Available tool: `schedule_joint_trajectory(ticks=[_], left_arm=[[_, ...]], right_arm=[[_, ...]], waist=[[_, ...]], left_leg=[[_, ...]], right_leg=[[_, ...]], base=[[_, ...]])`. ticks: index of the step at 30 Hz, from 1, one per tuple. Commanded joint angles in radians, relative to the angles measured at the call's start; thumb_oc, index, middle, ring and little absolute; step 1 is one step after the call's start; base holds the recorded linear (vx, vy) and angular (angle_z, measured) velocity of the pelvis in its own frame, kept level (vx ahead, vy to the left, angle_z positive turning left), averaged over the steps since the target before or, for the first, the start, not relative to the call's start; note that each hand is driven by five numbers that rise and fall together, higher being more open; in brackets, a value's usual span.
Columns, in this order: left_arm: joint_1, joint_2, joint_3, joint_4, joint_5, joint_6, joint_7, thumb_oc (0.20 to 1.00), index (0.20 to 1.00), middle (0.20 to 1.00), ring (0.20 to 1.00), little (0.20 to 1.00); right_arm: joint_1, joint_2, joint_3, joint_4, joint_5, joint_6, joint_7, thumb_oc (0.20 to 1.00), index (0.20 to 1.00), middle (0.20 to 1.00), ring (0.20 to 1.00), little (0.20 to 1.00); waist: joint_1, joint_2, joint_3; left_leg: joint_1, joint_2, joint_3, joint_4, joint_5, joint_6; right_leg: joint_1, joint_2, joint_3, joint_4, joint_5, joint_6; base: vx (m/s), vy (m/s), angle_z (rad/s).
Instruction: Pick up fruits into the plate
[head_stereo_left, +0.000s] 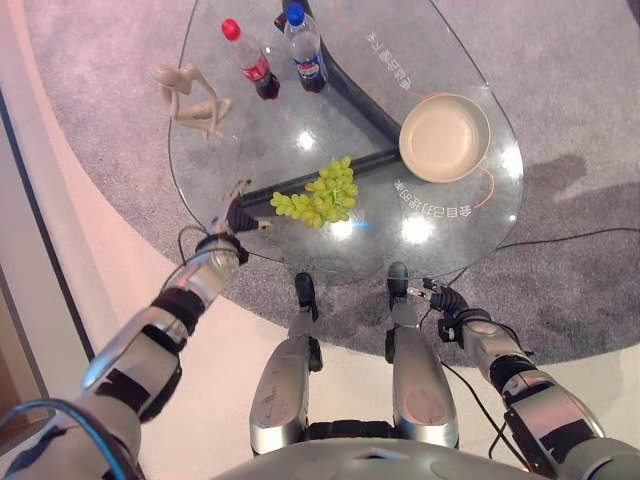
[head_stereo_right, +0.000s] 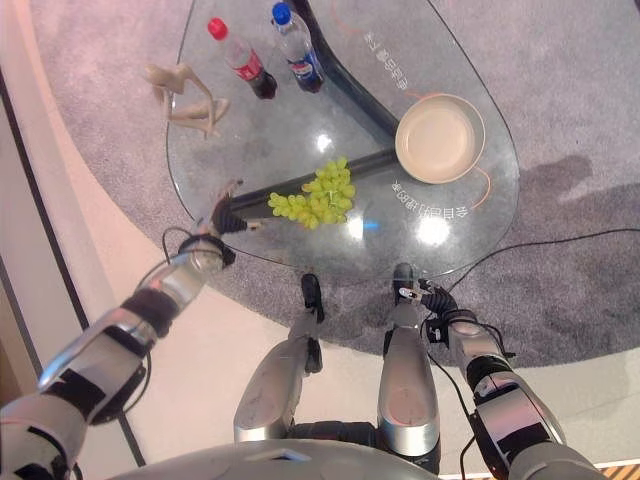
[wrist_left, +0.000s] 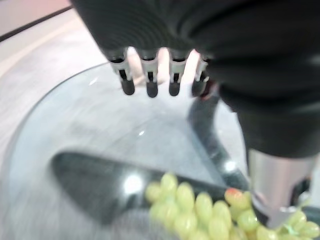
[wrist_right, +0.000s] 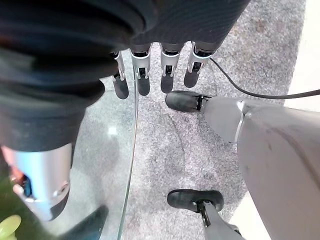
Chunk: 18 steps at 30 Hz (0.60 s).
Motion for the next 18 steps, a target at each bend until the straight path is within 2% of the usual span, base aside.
schedule_joint_trajectory(ticks=[1, 6, 10, 11, 18], left_arm=[[-0.08, 0.024, -0.007, -0.005, 0.117, 0.065, 0.007, 1.0, 1.0, 1.0, 1.0, 1.0], [-0.213, 0.035, -0.064, 0.048, 0.177, 0.116, 0.006, 1.0, 1.0, 1.0, 1.0, 1.0], [-0.278, 0.036, -0.083, 0.092, 0.242, 0.145, -0.007, 1.0, 1.0, 1.0, 1.0, 1.0], [-0.302, 0.036, -0.091, 0.123, 0.268, 0.162, -0.017, 1.0, 1.0, 1.0, 1.0, 1.0], [-0.359, 0.029, -0.121, 0.206, 0.301, 0.186, -0.074, 1.0, 1.0, 1.0, 1.0, 1.0]], right_arm=[[0.006, 0.003, 0.02, -0.038, 0.056, -0.004, -0.014, 1.0, 1.0, 1.0, 1.0, 1.0], [-0.022, 0.021, 0.035, -0.056, 0.103, -0.026, -0.021, 1.0, 1.0, 1.0, 1.0, 1.0], [-0.029, 0.047, 0.041, -0.081, 0.147, -0.055, -0.03, 1.0, 1.0, 1.0, 1.0, 1.0], [-0.027, 0.063, 0.047, -0.095, 0.166, -0.066, -0.034, 1.0, 1.0, 1.0, 1.0, 1.0], [-0.02, 0.087, 0.061, -0.121, 0.206, -0.092, -0.03, 1.0, 1.0, 1.0, 1.0, 1.0]], waist=[[-0.021, -0.034, -0.018], [-0.038, -0.05, -0.018], [-0.051, -0.074, -0.018], [-0.058, -0.091, -0.018], [-0.079, -0.127, -0.018]], left_leg=[[-0.09, -0.076, 0.012, 0.119, -0.122, 0.035], [-0.202, -0.078, 0.018, 0.175, -0.12, 0.037], [-0.279, -0.071, 0.029, 0.212, -0.124, 0.039], [-0.315, -0.065, 0.034, 0.235, -0.129, 0.038], [-0.402, -0.053, 0.044, 0.281, -0.134, 0.037]], right_leg=[[-0.175, 0.037, 0.021, 0.206, -0.097, -0.03], [-0.289, 0.048, 0.036, 0.261, -0.096, -0.027], [-0.36, 0.061, 0.045, 0.286, -0.093, -0.029], [-0.39, 0.071, 0.051, 0.301, -0.095, -0.03], [-0.458, 0.099, 0.069, 0.319, -0.09, -0.034]], base=[[-0.05, -0.126, -0.03], [-0.04, -0.101, -0.04], [-0.03, -0.117, 0.0], [-0.01, -0.124, -0.01], [0.0, -0.064, -0.09]])
